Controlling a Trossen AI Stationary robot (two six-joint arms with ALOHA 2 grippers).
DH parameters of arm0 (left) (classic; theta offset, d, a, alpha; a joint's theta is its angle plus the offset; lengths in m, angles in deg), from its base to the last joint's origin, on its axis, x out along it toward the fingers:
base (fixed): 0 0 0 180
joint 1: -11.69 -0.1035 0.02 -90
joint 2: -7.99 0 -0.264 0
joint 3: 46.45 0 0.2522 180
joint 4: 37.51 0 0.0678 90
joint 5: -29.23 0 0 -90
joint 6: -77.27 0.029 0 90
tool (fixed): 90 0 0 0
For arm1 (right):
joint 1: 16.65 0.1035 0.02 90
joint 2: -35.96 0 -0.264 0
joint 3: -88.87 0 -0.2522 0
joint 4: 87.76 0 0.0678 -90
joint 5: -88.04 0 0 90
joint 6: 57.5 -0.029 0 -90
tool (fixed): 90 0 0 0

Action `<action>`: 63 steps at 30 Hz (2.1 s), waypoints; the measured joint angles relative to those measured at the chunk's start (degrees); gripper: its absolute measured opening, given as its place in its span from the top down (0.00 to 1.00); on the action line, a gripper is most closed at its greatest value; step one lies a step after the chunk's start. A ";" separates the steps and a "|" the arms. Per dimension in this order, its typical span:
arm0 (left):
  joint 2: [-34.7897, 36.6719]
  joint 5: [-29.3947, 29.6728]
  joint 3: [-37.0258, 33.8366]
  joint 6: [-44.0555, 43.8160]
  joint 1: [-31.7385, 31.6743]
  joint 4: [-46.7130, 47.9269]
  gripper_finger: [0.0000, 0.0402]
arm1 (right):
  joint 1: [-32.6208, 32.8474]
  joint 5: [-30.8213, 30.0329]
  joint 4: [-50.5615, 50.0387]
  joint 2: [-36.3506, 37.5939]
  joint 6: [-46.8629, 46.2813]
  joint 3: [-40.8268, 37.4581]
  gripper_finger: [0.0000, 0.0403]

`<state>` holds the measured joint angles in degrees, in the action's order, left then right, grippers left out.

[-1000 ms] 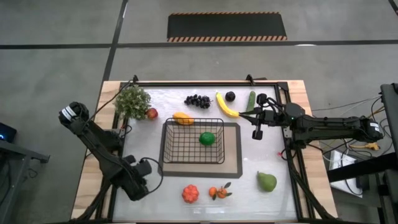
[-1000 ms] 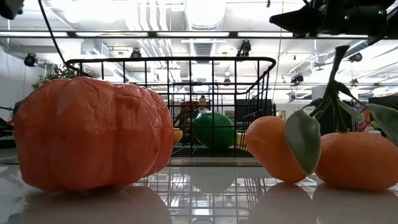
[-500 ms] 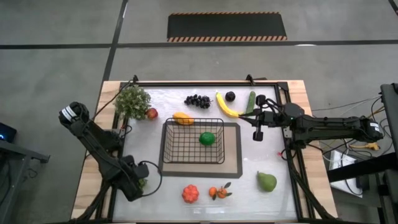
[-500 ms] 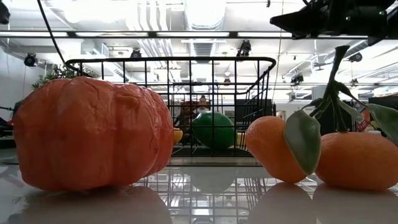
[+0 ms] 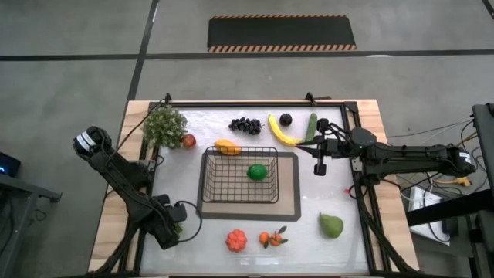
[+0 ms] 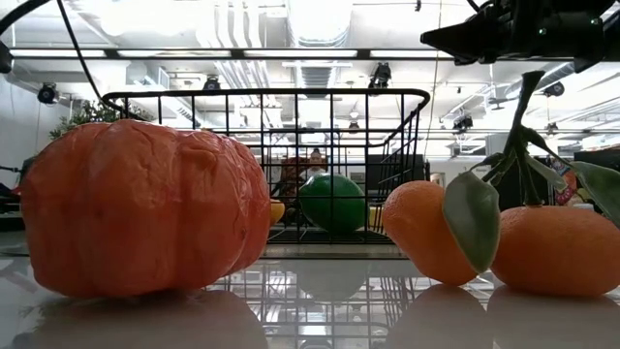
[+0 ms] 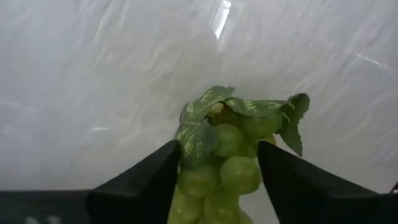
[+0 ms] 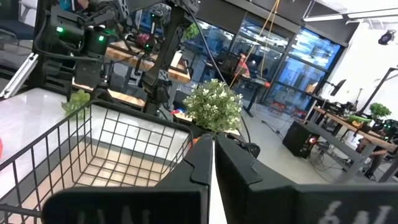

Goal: Build produce basket
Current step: Put the green grapes into the black wire basket

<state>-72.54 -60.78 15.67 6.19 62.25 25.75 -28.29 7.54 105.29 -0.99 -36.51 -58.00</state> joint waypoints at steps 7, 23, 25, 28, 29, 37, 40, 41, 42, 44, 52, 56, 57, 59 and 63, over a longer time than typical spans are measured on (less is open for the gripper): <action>0.00 0.04 0.00 0.97 -0.04 0.02 0.79 | 0.00 0.00 -0.09 0.00 -0.96 0.00 0.98; 0.06 4.02 3.72 0.99 0.00 0.08 0.99 | 0.00 -0.02 -1.20 0.00 -1.66 0.00 0.98; 0.07 4.89 4.50 0.99 -0.01 0.55 0.99 | 0.00 -0.02 -1.27 0.00 -1.66 0.00 0.98; 0.12 6.54 5.88 0.99 0.00 0.73 0.99 | 0.00 -0.02 -1.58 0.00 -1.97 0.00 0.98; 0.34 7.98 6.36 0.99 0.07 0.77 0.99 | 0.00 -0.02 -1.63 0.00 -2.00 0.00 0.98; 6.04 21.16 10.02 1.62 1.48 0.44 0.99 | 0.00 -0.02 -2.25 0.00 -2.27 0.00 0.98; 8.64 27.14 12.08 5.65 2.02 -0.34 0.99 | 0.00 -0.02 -2.51 0.02 -2.53 0.00 0.98; 9.45 29.52 12.62 8.28 2.00 -1.26 0.99 | 0.00 -0.02 -2.52 0.00 -2.69 0.00 0.98; 10.28 32.43 13.03 11.39 1.96 -2.25 0.99 | 0.00 -0.02 -2.56 0.00 -3.09 0.00 0.98; 12.09 38.96 13.61 17.17 1.58 -3.95 0.99 | 0.00 -0.02 -2.60 0.00 -3.23 0.00 0.98; 16.74 53.07 13.65 37.08 -8.11 -13.17 0.99 | 0.00 -0.02 -4.23 0.00 -3.00 0.00 0.98; 16.24 53.09 13.49 42.99 -15.48 -17.12 0.99 | 0.00 -0.02 -4.91 0.02 -3.00 0.00 0.98; 15.93 53.03 13.49 43.49 -17.31 -17.90 0.99 | 0.00 -0.02 -5.25 0.02 -2.99 0.00 0.98; 14.94 51.45 13.38 44.05 -20.51 -17.85 0.99 | 0.00 -0.03 -5.86 0.02 -2.97 0.00 0.98; 11.52 47.03 12.04 44.38 -26.47 -18.75 0.99 | 0.00 -0.04 -7.91 0.01 -2.92 0.00 0.98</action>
<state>-61.02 -13.75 27.70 50.57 35.79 7.00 -28.29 7.49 97.38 -0.99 -39.43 -58.00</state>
